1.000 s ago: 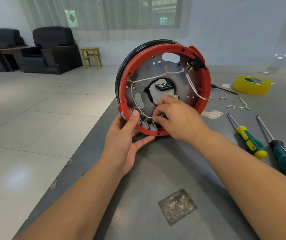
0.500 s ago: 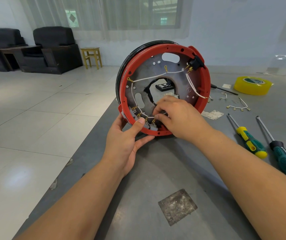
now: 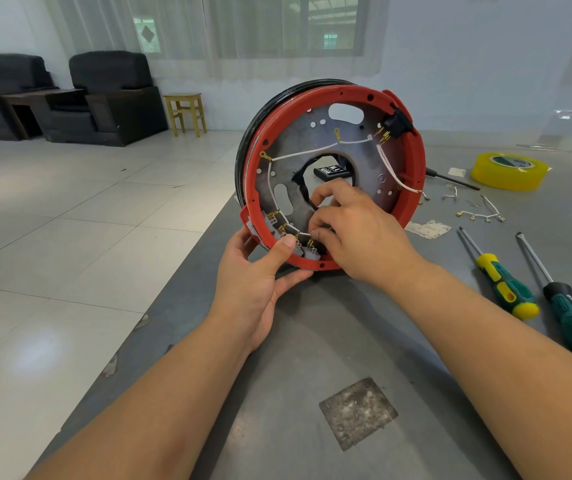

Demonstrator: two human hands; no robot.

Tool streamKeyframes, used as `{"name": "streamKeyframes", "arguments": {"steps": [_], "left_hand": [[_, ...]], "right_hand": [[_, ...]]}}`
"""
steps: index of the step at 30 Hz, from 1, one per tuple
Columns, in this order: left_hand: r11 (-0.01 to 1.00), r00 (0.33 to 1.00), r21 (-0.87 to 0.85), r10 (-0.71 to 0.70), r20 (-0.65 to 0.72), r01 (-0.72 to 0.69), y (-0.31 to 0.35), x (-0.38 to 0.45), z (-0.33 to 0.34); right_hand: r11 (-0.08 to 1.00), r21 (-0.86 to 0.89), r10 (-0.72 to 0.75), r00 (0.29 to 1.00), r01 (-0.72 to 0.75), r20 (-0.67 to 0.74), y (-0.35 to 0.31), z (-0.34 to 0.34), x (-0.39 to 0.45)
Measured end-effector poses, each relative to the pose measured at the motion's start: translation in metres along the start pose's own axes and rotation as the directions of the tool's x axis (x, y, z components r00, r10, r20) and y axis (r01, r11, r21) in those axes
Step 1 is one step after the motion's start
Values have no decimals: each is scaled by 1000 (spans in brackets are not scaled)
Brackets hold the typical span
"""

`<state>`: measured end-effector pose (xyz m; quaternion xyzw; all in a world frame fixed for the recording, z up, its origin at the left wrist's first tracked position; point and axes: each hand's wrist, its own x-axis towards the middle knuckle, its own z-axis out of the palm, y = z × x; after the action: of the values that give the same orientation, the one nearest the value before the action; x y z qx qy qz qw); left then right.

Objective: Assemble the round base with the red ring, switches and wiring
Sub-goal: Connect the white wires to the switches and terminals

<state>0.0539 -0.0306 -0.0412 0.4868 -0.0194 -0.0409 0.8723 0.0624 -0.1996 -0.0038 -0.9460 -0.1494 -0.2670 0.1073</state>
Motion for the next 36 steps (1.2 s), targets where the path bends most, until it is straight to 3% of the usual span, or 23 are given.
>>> {"name": "streamKeyframes", "arguments": {"steps": [25, 36], "left_hand": [[998, 998, 29, 59, -1, -59, -4, 2, 2], [1000, 1000, -6, 28, 13, -28, 0, 4, -3]], "right_hand": [[998, 16, 55, 998, -56, 23, -4, 3, -3], [999, 42, 4, 1000, -3, -28, 1, 8, -8]]}}
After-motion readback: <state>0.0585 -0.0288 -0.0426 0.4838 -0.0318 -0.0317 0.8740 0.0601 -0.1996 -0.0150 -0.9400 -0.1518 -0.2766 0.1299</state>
